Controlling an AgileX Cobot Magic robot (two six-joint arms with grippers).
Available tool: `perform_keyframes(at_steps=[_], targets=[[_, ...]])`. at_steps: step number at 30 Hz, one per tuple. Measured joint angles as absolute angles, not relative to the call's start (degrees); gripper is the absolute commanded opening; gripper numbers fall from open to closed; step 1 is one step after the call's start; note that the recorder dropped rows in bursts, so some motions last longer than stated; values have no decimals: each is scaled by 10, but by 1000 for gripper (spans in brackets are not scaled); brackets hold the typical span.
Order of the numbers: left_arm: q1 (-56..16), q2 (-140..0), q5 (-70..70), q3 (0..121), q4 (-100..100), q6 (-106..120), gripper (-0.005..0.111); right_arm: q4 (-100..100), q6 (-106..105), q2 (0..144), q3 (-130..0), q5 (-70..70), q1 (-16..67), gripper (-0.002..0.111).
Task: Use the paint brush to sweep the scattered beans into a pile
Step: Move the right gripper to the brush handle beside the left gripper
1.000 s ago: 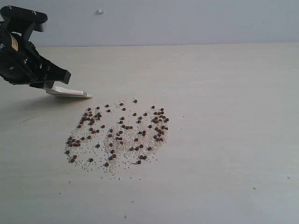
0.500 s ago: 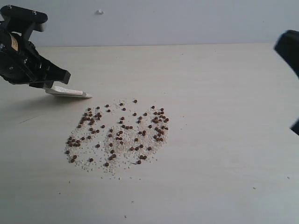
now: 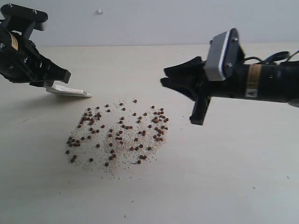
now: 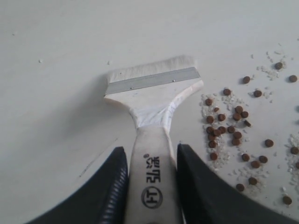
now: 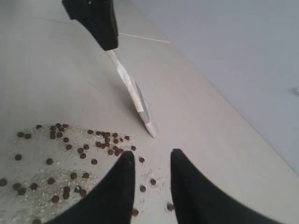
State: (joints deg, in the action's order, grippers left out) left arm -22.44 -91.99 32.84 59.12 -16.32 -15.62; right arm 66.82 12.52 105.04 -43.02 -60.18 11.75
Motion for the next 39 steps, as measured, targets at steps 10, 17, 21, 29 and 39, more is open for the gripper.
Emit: perform_keyframes(at_steps=[10, 17, 21, 29, 39], targets=[[-224, -920, 326, 591, -163, -156, 0, 594, 23, 1218, -607, -602, 265, 56], [-224, -920, 324, 591, -162, -156, 0, 576, 19, 1293, -711, -572, 315, 56], [-224, -920, 322, 591, -161, -156, 0, 555, 19, 1329, -755, -568, 331, 56], [-224, -920, 312, 591, -153, -156, 0, 544, 51, 1379, -834, -562, 354, 56], [-224, -920, 305, 591, -143, -156, 0, 533, 97, 1409, -889, -544, 364, 56]])
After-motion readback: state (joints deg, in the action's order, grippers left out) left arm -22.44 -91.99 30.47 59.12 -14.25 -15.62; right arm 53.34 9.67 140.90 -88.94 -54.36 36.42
